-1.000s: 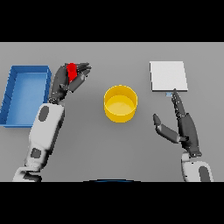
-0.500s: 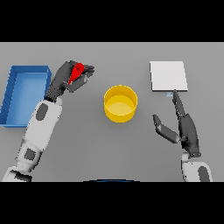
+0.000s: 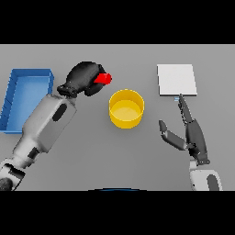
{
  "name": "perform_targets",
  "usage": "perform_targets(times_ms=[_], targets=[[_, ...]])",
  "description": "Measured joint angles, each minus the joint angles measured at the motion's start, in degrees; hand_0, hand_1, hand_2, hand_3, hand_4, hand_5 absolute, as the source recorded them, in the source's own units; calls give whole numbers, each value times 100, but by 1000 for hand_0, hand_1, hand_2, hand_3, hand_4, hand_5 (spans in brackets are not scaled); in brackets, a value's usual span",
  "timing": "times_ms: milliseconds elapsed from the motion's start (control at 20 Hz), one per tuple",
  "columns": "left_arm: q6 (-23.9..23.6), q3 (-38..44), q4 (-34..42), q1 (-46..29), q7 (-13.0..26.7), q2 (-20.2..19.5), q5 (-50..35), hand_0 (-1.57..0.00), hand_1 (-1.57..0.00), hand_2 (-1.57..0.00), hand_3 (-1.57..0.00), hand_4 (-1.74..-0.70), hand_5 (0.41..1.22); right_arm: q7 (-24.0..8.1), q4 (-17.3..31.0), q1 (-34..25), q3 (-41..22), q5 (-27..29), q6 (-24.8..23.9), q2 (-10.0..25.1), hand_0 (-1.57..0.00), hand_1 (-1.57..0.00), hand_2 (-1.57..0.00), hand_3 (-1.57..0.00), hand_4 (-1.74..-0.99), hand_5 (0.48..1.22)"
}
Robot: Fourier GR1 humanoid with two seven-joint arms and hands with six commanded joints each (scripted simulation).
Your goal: Pick up the red beaker and tilt it to pour out 1 green nut into yellow bowl. Pick up the yellow bowl and place it on the metallic measuring scale.
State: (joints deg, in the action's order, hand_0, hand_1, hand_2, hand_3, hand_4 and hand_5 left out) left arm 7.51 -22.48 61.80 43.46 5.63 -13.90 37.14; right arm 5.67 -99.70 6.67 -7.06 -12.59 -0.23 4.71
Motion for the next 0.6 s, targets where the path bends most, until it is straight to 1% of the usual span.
perform_targets(times_ms=[50, 100, 150, 250, 300, 350, 400, 450, 500, 550, 600], targets=[[93, -195, -81, 130, 106, 25, 233, -1571, -1571, -1571, -1570, -1741, 1191, -48, 12, 1, 6, 3, -21, -27, 1, 1, 1, 1, -1182, 674], [200, -350, -173, 250, 146, 10, 427, -1571, -1571, -1571, -1571, -1741, 1197, -12, 16, 20, -7, 0, -23, -46, 1, 1, 1, 1, -1187, 676], [344, -505, -174, 297, 134, -61, 590, -1571, -1571, -1571, -1571, -1689, 1202, -21, 18, 21, 46, 39, -14, -2, 1, 1, 1, 1, -1191, 675], [666, -793, -293, 529, 187, -102, 920, -1571, -1571, -1571, -1436, -1705, 1209, -86, -61, 77, 34, 99, 22, -26, 1, 1, 1, 1, -1191, 675], [757, -946, -444, 710, 133, -117, 1116, -1571, -1571, -1571, -1383, -1710, 1211, -125, -76, 49, 14, 101, 14, -62, 1, 1, 1, 1, -1195, 671], [861, -1092, -506, 808, 19, -139, 1256, -1571, -1571, -1571, -1362, -1714, 1213, -167, -59, 78, 52, 169, 28, -69, 1, 1, 1, 1, -1196, 666], [1027, -1247, -493, 932, -96, -229, 1408, -1571, -1571, -1571, -1349, -1717, 1215, -140, -31, 68, 73, 249, 39, -115, 1, 1, 1, 1, -1197, 659], [1167, -1365, -507, 1055, -179, -274, 1522, -1571, -1571, -1571, -1332, -1718, 1216, -214, 46, 18, 116, 305, 42, -126, 1, 1, 1, 1, -1202, 651], [1264, -1482, -588, 1143, -158, -209, 1633, -1571, -1571, -1571, -1295, -1719, 1217, -172, 22, 47, 75, 304, 52, -170, 1, 1, 1, 1, -1206, 639], [1339, -1591, -677, 1294, -218, -161, 1746, -1571, -1571, -1571, -1350, -1721, 1218, -178, 61, 57, 130, 362, 49, -167, 1, 1, 1, 1, -1212, 631], [1355, -1700, -828, 1403, -393, -143, 1840, -1571, -1571, -1571, -1394, -1723, 1218, -163, 70, 75, 144, 400, 67, -170, 1, 1, 1, 1, -1220, 624]])
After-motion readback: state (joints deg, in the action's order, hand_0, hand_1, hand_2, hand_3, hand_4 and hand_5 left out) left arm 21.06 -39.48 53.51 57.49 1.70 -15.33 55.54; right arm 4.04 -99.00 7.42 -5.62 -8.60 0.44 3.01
